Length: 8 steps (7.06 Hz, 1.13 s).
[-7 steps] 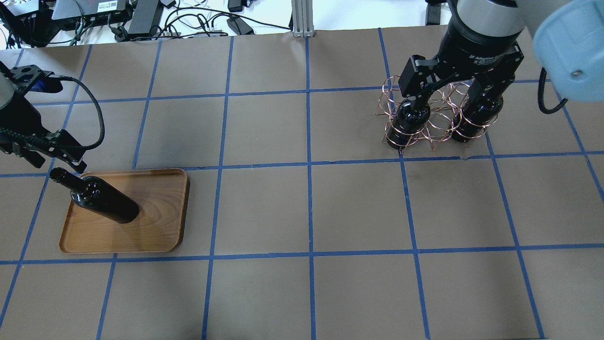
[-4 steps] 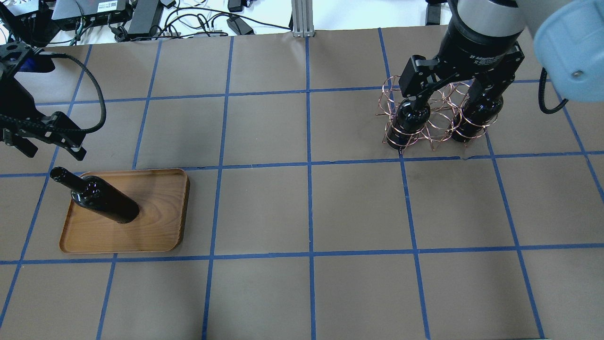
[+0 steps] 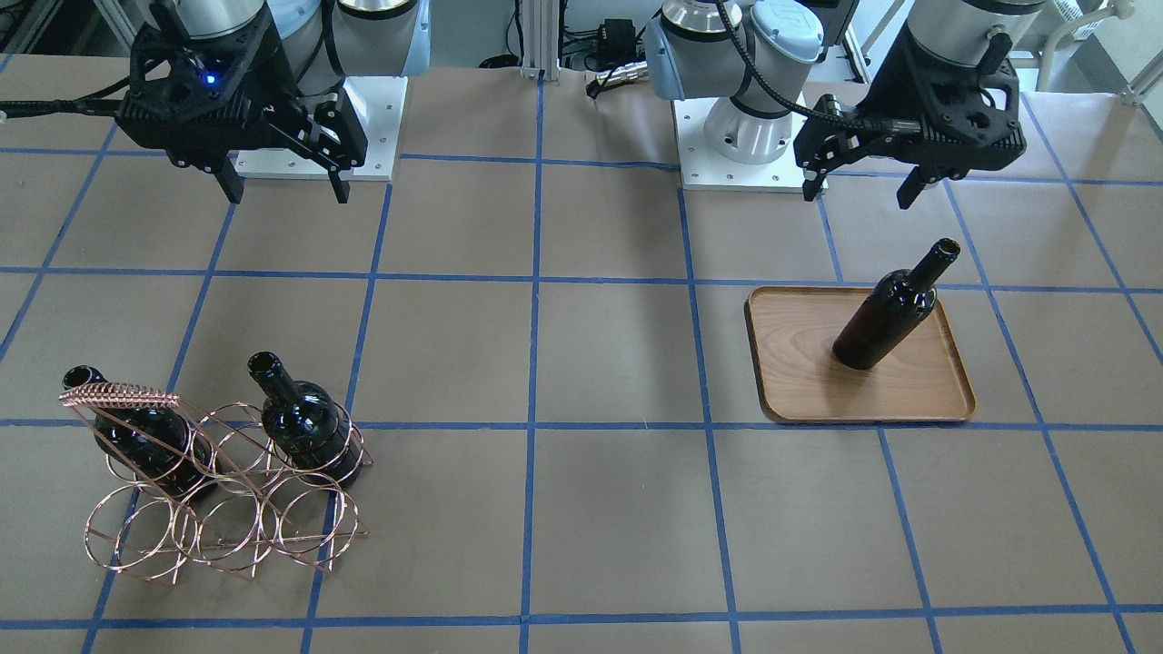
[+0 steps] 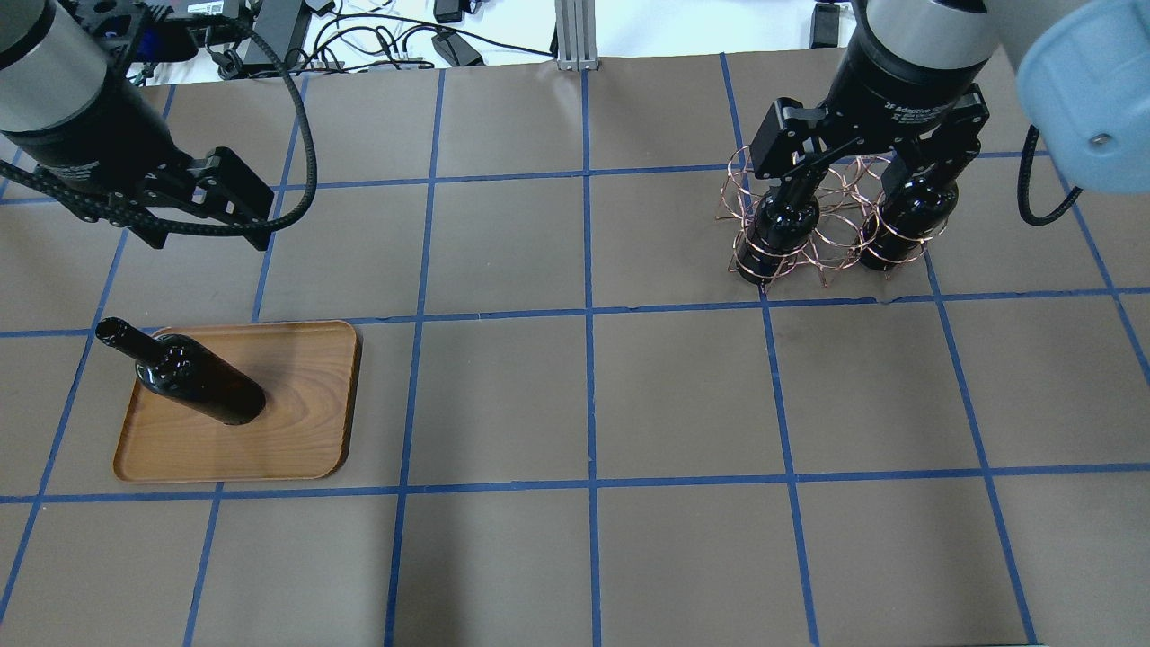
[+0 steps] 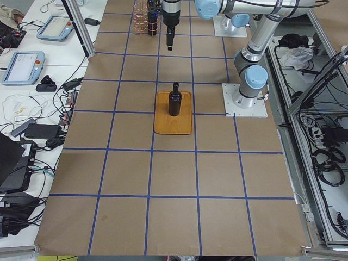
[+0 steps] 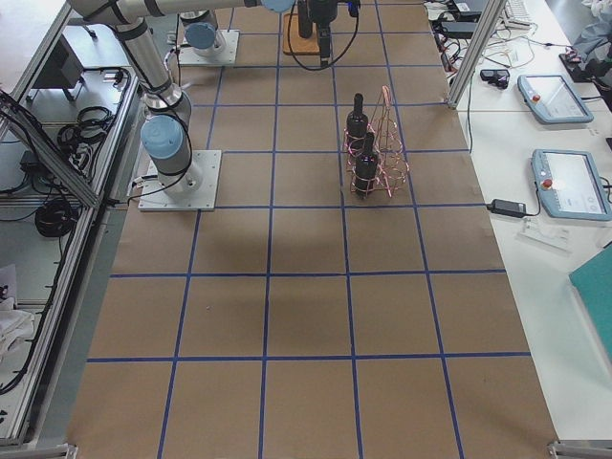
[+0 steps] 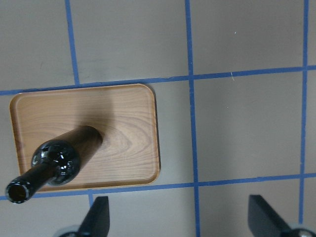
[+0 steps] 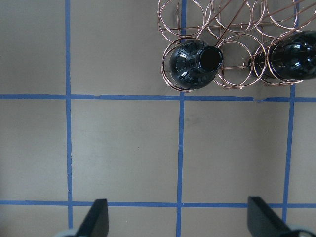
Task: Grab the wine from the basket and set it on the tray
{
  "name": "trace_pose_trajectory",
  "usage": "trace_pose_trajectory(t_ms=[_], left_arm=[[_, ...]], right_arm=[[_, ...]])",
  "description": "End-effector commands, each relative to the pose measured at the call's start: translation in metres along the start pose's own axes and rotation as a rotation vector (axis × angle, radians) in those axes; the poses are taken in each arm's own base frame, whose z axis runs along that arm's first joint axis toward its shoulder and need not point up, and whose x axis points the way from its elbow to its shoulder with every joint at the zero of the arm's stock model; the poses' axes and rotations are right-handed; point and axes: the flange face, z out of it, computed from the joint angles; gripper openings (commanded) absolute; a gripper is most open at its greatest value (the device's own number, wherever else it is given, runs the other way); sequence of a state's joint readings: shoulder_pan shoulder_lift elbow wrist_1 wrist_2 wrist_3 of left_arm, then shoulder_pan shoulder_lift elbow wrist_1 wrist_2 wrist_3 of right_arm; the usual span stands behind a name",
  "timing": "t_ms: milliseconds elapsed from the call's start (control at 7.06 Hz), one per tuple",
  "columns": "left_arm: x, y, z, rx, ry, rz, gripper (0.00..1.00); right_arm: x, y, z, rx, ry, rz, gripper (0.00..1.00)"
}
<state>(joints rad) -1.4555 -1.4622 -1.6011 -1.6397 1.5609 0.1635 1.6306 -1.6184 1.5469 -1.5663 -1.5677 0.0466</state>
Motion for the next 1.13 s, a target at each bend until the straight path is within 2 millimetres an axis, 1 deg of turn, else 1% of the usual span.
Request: trace_pose_trajectory(t_ms=[0, 142, 425, 991], left_arm=[[0.042, 0.004, 0.001, 0.004, 0.011, -0.036, 1.0], [0.051, 0.006, 0.002, 0.002, 0.008, -0.016, 1.0], [0.052, 0.009, 0.0, 0.005, 0.006, -0.008, 1.0], [0.05, 0.01, 0.003, 0.001, -0.021, -0.004, 1.0]], right_arm=[[0.0, 0.0, 0.0, -0.001, -0.001, 0.018, 1.0], [0.0, 0.0, 0.0, -0.001, -0.004, 0.018, 1.0], [0.0, 0.0, -0.001, 0.0, -0.005, 0.018, 1.0], [0.0, 0.0, -0.001, 0.0, -0.002, 0.018, 1.0]])
